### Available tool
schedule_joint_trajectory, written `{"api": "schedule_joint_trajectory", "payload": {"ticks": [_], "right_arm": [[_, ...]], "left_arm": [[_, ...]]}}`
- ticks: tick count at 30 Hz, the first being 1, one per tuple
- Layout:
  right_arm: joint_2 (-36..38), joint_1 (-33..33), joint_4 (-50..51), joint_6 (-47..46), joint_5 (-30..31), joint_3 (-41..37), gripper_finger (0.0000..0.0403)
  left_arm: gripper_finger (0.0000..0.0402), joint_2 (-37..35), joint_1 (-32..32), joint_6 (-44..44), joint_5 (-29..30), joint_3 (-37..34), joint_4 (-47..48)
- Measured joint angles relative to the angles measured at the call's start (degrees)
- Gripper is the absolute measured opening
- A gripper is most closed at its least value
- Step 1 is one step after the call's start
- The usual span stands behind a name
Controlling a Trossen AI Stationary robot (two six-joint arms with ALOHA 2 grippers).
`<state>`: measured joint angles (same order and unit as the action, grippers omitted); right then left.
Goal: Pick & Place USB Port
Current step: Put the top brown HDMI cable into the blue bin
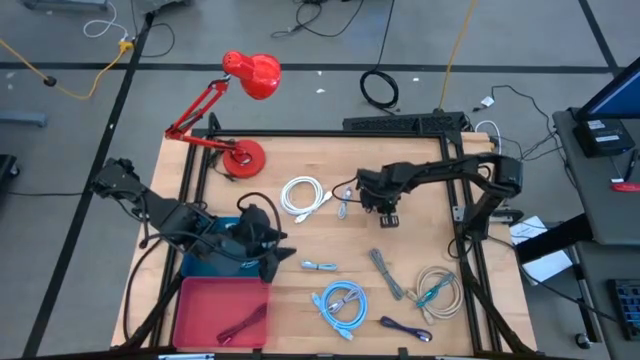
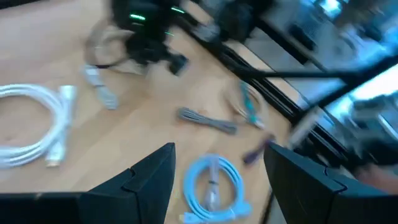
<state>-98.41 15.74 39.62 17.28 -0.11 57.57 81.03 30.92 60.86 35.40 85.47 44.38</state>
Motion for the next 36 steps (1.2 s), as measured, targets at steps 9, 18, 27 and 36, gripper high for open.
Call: {"api": "schedule_joint_trajectory", "payload": {"ticks": [9, 18, 27, 36], "right_arm": [[16.28, -7.21, 0.15, -17.52, 0.6, 2.62, 0.003], [29.33, -17.32, -5.2, -34.82, 6.78, 3.55, 0.003], [29.52, -25.95, -8.4, -42.35, 10.86, 3.55, 0.003], [25.38, -30.73, -14.85, -47.16, 10.25, 4.66, 0.003]], "left_arm": [[0.0212, 0.0, -0.14, 24.85, 11.75, -0.02, 18.01], [0.0133, -2.98, -4.91, 35.67, 3.1, -14.34, 15.08], [0.0129, -4.01, -13.38, 32.72, -9.03, -55.9, -81.1], [0.0181, 0.63, -24.34, 27.45, -30.42, -45.29, -75.13]]}}
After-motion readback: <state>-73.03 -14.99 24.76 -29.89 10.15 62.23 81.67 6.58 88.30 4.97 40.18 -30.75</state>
